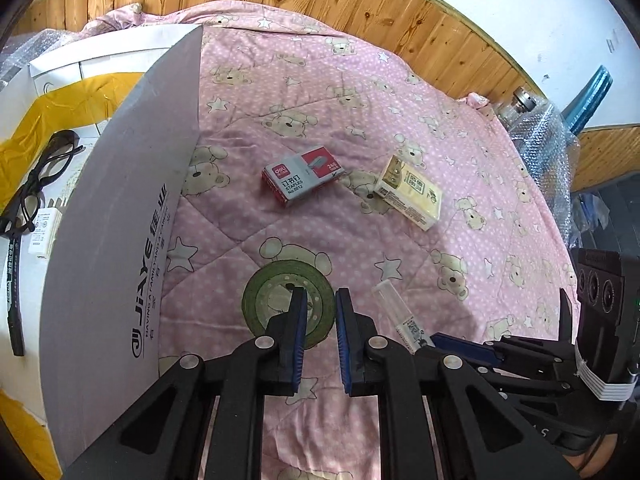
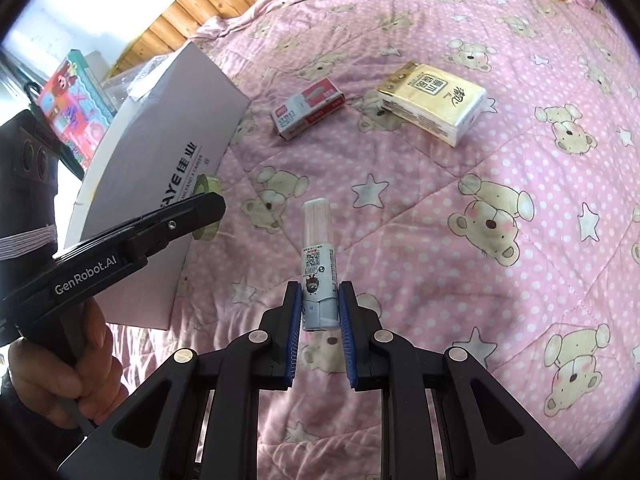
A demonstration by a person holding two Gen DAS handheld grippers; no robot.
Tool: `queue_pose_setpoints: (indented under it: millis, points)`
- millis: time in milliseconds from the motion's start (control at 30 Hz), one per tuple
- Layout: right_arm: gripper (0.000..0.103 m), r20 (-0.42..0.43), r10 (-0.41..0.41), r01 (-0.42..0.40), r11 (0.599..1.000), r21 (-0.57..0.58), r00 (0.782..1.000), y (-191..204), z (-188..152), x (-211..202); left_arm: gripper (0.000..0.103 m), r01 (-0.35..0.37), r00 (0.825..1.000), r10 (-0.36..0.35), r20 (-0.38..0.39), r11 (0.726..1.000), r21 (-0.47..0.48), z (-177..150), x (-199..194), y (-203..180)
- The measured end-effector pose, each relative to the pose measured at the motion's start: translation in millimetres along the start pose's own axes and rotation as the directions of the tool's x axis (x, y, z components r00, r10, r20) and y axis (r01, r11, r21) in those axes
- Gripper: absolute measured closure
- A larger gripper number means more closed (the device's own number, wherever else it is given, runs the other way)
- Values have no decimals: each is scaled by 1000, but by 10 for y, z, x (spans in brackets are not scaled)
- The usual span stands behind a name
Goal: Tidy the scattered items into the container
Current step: 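Lift the white tube with the right gripper while the left lifts the tape roll toward the box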
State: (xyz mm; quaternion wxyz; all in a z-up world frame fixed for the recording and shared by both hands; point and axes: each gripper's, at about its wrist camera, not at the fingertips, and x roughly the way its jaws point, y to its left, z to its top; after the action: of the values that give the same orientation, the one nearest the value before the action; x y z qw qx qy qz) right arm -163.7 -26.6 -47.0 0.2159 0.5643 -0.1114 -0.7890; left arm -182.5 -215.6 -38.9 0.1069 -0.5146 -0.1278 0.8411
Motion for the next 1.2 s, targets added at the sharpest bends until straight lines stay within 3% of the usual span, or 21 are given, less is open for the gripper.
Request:
queue_pose_setpoints:
  millis: [500, 1200]
  points:
    - [84, 47, -9, 12, 997, -70, 999, 402, -59, -262, 88, -12, 998, 10, 66, 1000, 21, -101, -480, -173]
    - [84, 117, -16, 35, 985, -167, 993, 920, -166, -640, 88, -2, 986, 1, 167, 1000, 9, -318, -1098, -137]
